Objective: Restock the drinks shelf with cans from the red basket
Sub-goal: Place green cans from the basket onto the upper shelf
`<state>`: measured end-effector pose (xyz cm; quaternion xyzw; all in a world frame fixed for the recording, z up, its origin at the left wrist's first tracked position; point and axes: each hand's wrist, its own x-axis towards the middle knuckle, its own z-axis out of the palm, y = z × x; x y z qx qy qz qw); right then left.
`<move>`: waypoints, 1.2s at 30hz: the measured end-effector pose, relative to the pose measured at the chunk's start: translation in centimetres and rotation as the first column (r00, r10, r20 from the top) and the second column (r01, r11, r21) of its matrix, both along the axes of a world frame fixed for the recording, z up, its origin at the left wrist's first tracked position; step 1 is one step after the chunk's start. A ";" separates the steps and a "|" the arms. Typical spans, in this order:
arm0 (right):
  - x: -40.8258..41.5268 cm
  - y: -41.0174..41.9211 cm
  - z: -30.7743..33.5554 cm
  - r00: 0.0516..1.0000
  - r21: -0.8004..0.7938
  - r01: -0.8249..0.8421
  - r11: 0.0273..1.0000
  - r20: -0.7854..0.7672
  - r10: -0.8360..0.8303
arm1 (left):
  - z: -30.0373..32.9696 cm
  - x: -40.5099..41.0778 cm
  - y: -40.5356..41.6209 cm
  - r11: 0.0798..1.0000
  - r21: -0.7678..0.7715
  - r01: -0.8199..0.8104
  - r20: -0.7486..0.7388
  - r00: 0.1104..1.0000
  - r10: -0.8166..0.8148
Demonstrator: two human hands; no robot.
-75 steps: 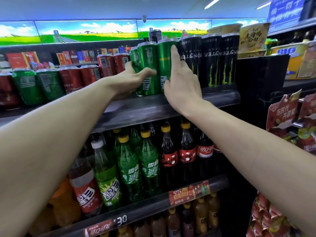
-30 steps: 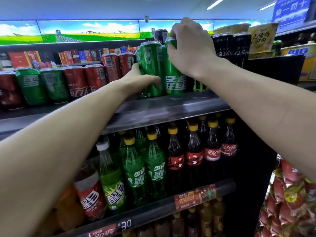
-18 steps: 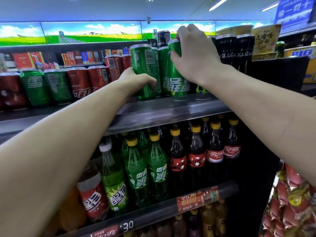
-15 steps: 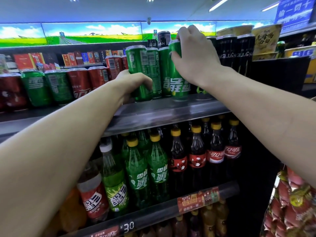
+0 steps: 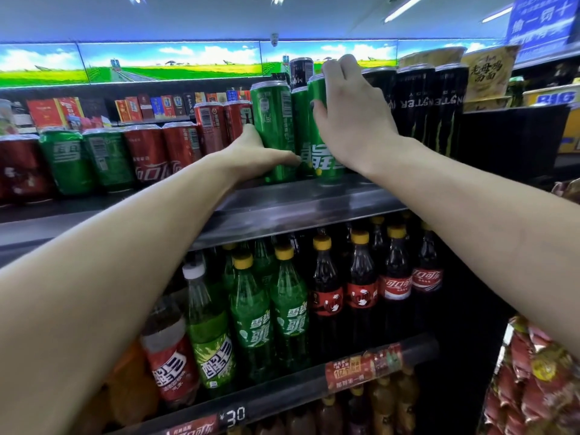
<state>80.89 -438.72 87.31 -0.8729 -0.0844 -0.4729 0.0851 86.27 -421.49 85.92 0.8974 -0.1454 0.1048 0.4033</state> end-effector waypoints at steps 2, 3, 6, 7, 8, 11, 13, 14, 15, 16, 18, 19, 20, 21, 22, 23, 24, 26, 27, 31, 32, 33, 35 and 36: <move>0.0 0.0 -0.2 0.999 0.000 0.008 1.000 -0.031 -0.008 | -0.1 0.0 -0.6 0.999 0.019 -0.042 -0.028 0.999 0.043; 0.0 0.1 -0.3 0.998 -0.002 0.010 1.000 -0.057 -0.010 | -0.2 0.1 -0.8 0.998 0.017 -0.055 -0.029 0.998 0.056; -0.3 0.5 -0.8 0.979 -0.015 0.021 1.000 -0.203 -0.024 | -0.2 -0.1 -0.9 0.997 -0.067 -0.025 -0.129 0.992 0.016; -0.5 0.7 -1.1 0.968 -0.023 0.030 0.999 -0.249 -0.034 | -0.3 0.4 -0.7 0.994 -0.111 -0.001 -0.154 0.988 -0.016; -0.7 0.9 -1.4 0.960 -0.026 0.035 0.999 -0.276 -0.041 | -0.5 1.7 -0.3 0.990 -0.142 0.013 -0.168 0.985 -0.036; -1.4 1.5 -2.0 0.958 -0.002 0.048 0.999 -0.282 -0.046 | -1.3 5.5 0.4 0.983 -0.181 0.018 -0.166 0.985 -0.049; -1.7 1.7 -2.2 0.967 0.017 0.044 0.999 -0.254 -0.039 | -1.0 2.6 -0.4 0.991 -0.134 0.000 -0.126 0.992 -0.017; -1.9 1.7 -2.2 0.971 0.028 0.024 0.999 -0.240 -0.016 | -0.8 1.5 -0.8 0.996 -0.085 -0.004 -0.102 0.995 -0.005; -2.1 1.8 -2.4 0.972 0.042 -0.001 0.999 -0.234 0.011 | -0.6 0.7 -1.0 0.999 -0.035 -0.009 -0.078 0.997 0.006; -2.1 1.8 -2.5 0.971 0.059 -0.019 0.998 -0.236 0.033 | -0.5 -0.1 -1.3 1.000 0.006 -0.017 -0.062 0.998 0.017; -2.0 1.9 -3.0 0.966 0.091 -0.038 0.995 -0.253 0.060 | -0.2 -0.7 -1.8 1.000 0.013 -0.026 -0.051 0.998 0.026; -2.0 1.9 -3.2 0.963 0.105 -0.047 0.993 -0.260 0.073 | -0.2 -0.5 -1.8 1.000 0.008 -0.026 -0.052 0.998 0.026; -1.9 2.0 -3.4 0.960 0.122 -0.056 0.991 -0.265 0.087 | -0.2 -0.5 -1.7 1.000 0.010 -0.026 -0.052 0.998 0.026; -1.9 2.1 -3.6 0.958 0.139 -0.064 0.988 -0.268 0.100 | -0.3 -0.3 -1.6 1.000 0.005 -0.027 -0.059 0.998 0.027; -1.8 2.1 -3.8 0.957 0.156 -0.068 0.985 -0.269 0.109 | -0.3 -0.4 -1.5 1.000 -0.002 -0.024 -0.073 0.997 0.024; -1.7 2.1 -3.9 0.958 0.168 -0.069 0.983 -0.264 0.113 | -0.4 -0.4 -1.4 1.000 -0.020 -0.018 -0.092 0.996 0.016; -1.6 2.1 -4.0 0.960 0.175 -0.067 0.982 -0.257 0.111 | -0.4 -0.5 -1.3 0.999 -0.053 -0.003 -0.106 0.994 -0.003; -1.4 1.8 -4.1 0.962 0.187 -0.063 0.980 -0.251 0.109 | -0.4 -0.1 -1.0 0.976 -0.214 0.046 -0.133 0.988 -0.075; -1.4 1.7 -4.2 0.960 0.195 -0.069 0.978 -0.253 0.118 | -0.4 -0.1 -0.8 0.950 -0.305 0.059 -0.147 0.983 -0.108; -1.2 1.5 -4.4 0.957 0.207 -0.109 0.972 -0.242 0.159 | -0.2 -1.7 -0.9 0.946 -0.320 0.049 -0.141 0.985 -0.099; -1.2 1.5 -4.3 0.957 0.208 -0.111 0.972 -0.241 0.161 | -0.1 -2.6 -1.2 0.968 -0.247 0.037 -0.129 0.989 -0.070; -1.2 1.5 -4.3 0.957 0.209 -0.112 0.972 -0.242 0.162 | 0.1 -3.1 -1.4 0.989 -0.149 0.012 -0.110 0.993 -0.029; -1.2 1.5 -4.3 0.956 0.204 -0.112 0.973 -0.246 0.162 | 0.2 -3.5 -1.8 0.998 0.016 -0.057 -0.058 0.997 0.057; -1.1 1.6 -4.3 0.956 0.198 -0.111 0.974 -0.247 0.159 | 0.2 -3.7 -1.9 0.996 0.061 -0.072 -0.040 0.996 0.074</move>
